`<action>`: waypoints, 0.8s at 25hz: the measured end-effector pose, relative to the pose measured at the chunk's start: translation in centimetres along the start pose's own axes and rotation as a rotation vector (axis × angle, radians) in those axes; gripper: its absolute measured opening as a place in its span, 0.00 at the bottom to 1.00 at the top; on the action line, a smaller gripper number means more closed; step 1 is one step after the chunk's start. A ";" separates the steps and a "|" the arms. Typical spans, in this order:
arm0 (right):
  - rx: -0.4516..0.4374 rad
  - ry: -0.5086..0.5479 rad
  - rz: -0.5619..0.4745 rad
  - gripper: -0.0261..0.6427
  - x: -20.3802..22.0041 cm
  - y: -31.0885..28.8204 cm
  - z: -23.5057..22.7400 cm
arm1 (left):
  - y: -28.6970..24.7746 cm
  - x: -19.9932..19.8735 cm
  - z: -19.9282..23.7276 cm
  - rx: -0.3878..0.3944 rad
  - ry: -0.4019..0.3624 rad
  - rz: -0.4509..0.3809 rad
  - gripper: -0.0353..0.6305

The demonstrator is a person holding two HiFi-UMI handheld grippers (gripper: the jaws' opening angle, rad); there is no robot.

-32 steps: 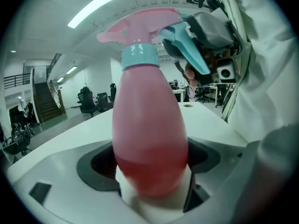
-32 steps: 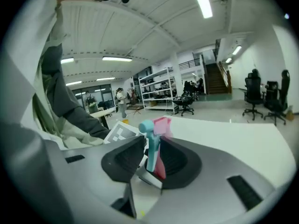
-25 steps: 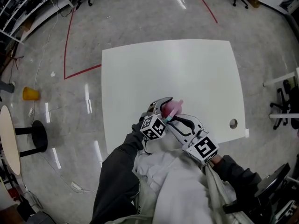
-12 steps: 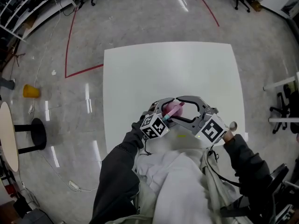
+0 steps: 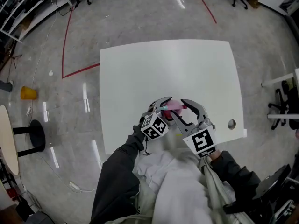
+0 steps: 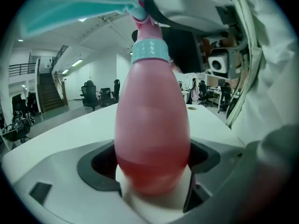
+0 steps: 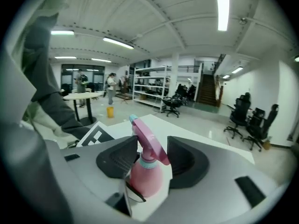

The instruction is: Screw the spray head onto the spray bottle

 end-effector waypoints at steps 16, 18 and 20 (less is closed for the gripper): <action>-0.129 0.230 -0.073 0.28 0.2 -0.7 -0.1 | -1.1 -0.1 0.3 0.000 -0.063 0.071 0.69; -0.165 0.150 -0.067 0.19 0.1 -1.1 -0.3 | -1.0 0.1 0.2 0.001 -0.065 0.074 0.69; -0.121 0.122 -0.063 0.19 0.2 -1.2 -0.1 | -1.0 0.2 0.2 -0.004 -0.068 0.080 0.69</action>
Point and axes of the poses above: the fingertips, and each gripper's own axes: y backward along the fingers, z to its left, x out of its underside, the point moved 7 cm from there along y, backward along the fingers, and after that the axes turned 12 degrees about -y, right-handed, at the moved point
